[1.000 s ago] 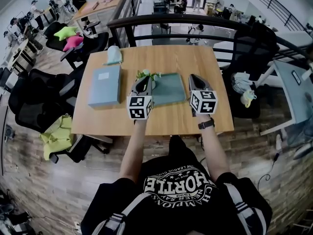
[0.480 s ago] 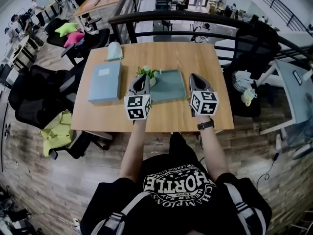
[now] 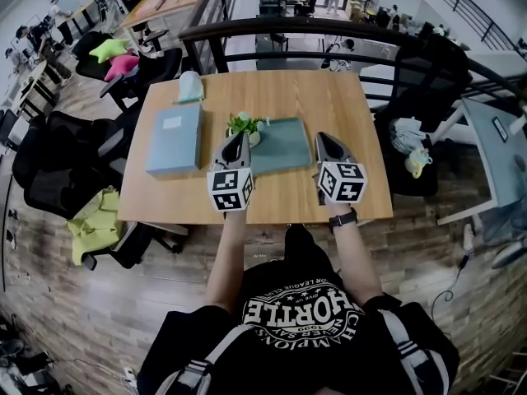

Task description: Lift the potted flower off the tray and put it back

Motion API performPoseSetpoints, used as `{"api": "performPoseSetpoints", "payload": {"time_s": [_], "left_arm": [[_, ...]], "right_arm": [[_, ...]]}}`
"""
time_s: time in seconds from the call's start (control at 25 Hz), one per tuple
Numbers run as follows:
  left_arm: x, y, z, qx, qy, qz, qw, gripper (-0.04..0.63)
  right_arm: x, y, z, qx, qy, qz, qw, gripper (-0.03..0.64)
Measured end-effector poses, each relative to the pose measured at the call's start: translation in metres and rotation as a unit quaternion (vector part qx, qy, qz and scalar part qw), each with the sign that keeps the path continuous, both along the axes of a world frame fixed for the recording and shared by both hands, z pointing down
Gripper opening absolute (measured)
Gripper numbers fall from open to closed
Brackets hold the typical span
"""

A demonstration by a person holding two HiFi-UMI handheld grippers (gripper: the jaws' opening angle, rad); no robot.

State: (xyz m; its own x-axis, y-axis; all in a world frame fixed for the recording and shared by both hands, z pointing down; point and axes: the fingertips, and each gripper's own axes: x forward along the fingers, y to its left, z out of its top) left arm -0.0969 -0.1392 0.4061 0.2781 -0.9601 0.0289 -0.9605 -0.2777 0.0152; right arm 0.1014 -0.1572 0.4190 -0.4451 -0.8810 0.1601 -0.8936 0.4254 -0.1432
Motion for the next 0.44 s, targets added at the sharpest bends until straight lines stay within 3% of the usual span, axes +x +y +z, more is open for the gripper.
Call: {"api": "performPoseSetpoints", "payload": {"time_s": [0.12, 0.24, 0.44], "left_arm": [[0.0, 0.006, 0.007, -0.005, -0.002, 0.001, 1.0, 0.02], [-0.001, 0.012, 0.023, -0.018, 0.001, 0.002, 0.9998, 0.02], [0.006, 0.01, 0.084, -0.101, 0.022, 0.029, 0.9942, 0.021]], "right_arm": [[-0.007, 0.009, -0.001, -0.006, -0.045, -0.021, 0.999, 0.02], [-0.013, 0.017, 0.005, -0.013, -0.052, -0.034, 0.998, 0.02], [-0.012, 0.017, 0.036, -0.039, -0.033, -0.032, 0.998, 0.02]]}}
